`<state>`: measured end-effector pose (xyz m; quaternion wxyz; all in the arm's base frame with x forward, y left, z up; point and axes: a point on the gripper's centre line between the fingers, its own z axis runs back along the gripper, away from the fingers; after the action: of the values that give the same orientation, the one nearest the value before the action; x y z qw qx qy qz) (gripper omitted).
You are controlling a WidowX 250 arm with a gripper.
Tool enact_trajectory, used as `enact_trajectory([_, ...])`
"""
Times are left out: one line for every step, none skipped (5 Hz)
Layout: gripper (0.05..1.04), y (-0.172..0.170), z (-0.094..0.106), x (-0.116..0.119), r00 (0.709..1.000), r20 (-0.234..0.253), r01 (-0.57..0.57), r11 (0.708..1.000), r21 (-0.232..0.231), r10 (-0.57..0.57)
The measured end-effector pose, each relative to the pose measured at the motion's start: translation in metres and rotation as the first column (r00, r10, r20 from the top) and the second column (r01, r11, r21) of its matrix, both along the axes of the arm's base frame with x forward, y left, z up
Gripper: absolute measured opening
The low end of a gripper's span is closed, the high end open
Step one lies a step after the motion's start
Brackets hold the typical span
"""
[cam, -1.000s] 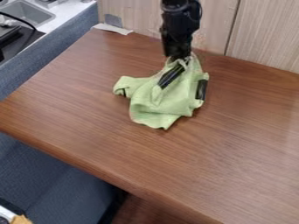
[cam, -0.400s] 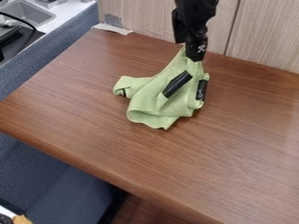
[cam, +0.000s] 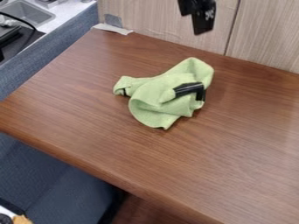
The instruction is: Fold the cloth from the bottom to the top
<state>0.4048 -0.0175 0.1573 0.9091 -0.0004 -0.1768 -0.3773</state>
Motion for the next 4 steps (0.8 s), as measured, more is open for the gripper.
enact_trajectory([1.001,0.0073,0.0209,-0.0071,0.999,0.051,-0.016,1.0,0.006,0.015])
enact_trajectory([1.001,0.0081,0.0229,-0.0076,0.998,0.057,-0.017,1.0,0.007,0.017])
enact_trajectory([1.001,0.0082,0.0234,-0.0073,0.998,0.058,-0.017,1.0,0.007,0.017])
enact_trajectory([1.001,0.0082,0.0234,-0.0073,0.998,0.058,-0.017,1.0,0.007,0.017])
